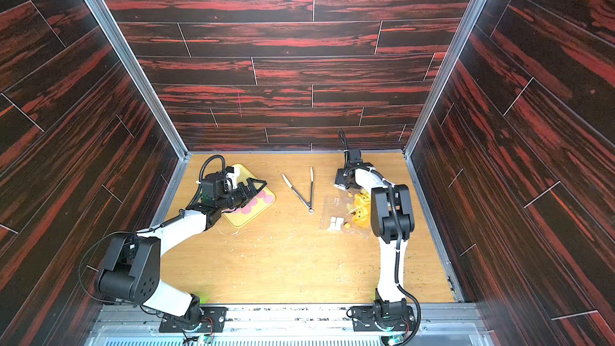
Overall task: Put the cookies into a resealable bag to prevent moisture
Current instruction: Pick up the ziploc bag from the center of the board.
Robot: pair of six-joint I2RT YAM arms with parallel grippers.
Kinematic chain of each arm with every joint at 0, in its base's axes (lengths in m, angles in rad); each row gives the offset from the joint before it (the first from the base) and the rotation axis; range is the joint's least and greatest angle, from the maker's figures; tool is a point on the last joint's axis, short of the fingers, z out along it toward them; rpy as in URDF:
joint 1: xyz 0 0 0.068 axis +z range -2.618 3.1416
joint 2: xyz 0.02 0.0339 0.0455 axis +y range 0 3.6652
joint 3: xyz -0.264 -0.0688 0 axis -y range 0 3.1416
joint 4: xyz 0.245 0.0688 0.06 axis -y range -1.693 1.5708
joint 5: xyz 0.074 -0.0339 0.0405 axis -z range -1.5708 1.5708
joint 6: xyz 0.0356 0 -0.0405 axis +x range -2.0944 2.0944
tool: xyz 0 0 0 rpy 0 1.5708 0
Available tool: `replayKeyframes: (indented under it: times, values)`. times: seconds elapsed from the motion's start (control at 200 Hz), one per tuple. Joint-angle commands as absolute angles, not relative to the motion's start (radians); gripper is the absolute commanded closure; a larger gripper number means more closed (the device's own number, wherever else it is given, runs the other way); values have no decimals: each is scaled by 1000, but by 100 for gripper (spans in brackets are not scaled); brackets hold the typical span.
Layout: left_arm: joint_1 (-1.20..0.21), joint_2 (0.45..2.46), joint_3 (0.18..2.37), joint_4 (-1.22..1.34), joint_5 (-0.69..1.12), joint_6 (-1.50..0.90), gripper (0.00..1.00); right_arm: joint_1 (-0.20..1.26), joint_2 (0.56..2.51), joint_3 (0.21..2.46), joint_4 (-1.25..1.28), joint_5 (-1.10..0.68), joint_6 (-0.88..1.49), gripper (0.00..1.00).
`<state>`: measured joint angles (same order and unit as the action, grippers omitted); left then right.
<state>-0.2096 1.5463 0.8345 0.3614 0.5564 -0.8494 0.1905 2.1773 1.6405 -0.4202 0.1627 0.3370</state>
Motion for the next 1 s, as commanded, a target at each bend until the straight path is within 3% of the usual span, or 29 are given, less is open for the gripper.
replayKeyframes:
  times: [0.0, 0.261, 0.356, 0.747, 0.997]
  values:
    - [-212, 1558, 865, 380, 575, -861, 1, 194, 2227, 1647, -459, 178, 330, 45]
    - [-214, 1564, 874, 375, 581, -865, 1, 196, 2136, 1569, -419, 233, 285, 92]
    - [-214, 1571, 887, 363, 582, -864, 1, 196, 2071, 1525, -387, 220, 251, 99]
    - [-242, 1576, 961, 291, 600, -865, 1, 260, 1671, 1121, -79, 160, 56, 100]
    - [-373, 1587, 1083, 176, 573, -836, 6, 399, 1403, 877, 152, 140, -36, 100]
